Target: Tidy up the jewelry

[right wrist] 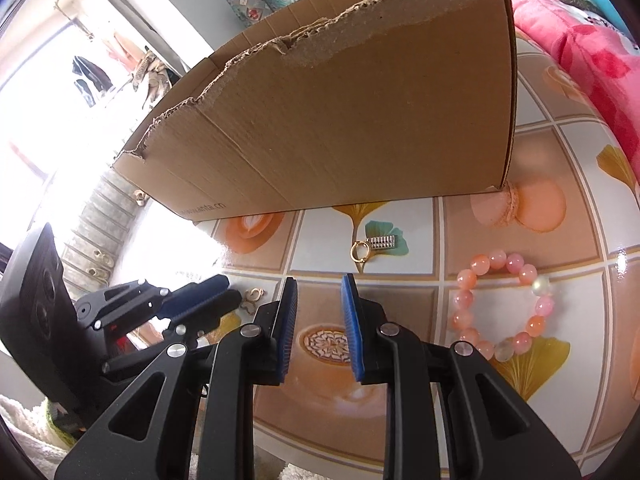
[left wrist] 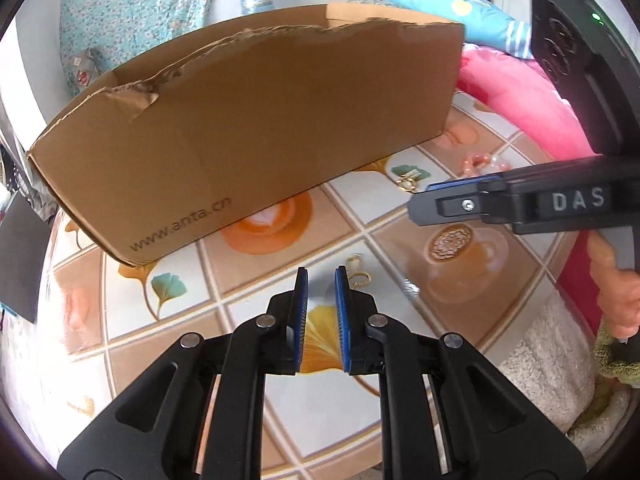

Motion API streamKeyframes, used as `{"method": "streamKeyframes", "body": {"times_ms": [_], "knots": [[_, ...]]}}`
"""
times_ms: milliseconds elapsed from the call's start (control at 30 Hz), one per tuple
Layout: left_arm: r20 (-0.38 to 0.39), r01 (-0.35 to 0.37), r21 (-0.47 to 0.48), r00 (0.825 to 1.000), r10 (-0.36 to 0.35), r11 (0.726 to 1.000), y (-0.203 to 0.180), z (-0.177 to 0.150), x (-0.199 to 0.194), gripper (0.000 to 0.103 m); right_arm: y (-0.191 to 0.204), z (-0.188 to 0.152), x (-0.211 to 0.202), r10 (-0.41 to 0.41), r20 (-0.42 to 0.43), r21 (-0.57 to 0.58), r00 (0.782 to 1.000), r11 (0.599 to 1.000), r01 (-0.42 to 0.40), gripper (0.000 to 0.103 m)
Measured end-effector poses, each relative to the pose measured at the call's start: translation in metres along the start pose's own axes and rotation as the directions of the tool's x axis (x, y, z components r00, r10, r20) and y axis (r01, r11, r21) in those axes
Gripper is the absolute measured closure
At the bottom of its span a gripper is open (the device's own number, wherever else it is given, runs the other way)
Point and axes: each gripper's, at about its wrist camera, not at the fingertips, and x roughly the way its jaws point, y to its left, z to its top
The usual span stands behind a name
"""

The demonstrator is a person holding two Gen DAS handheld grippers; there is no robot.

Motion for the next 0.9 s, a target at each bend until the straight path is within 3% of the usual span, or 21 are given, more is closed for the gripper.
{"method": "streamKeyframes", "body": {"times_ms": [300,567,733,900], "knots": [[-0.003,0.012,-0.027,1.0,-0.012,1.0,0.0,-0.002,-0.005,0.09,0.0,-0.003,0.003,0.003,0.0,0.007,1.0,1.0,-0.003,0.08],[0.006,0.114,-0.142,0.993,-0.115,0.983,0.008,0.001,-0.006,0.08,-0.005,-0.003,0.002,0.014,0.003,0.014,1.0,1.0,-0.014,0.08],[0.0,0.102,-0.168,0.995,-0.103,0.98,0.001,0.0,0.0,0.08,-0.008,-0.003,0.001,0.021,0.004,0.016,1.0,1.0,-0.021,0.08],[0.014,0.047,-0.147,0.999,-0.046,0.988,-0.008,0.0,0.002,0.08,-0.011,-0.003,-0.001,0.028,0.007,0.021,1.0,0.999,-0.028,0.08]]}}
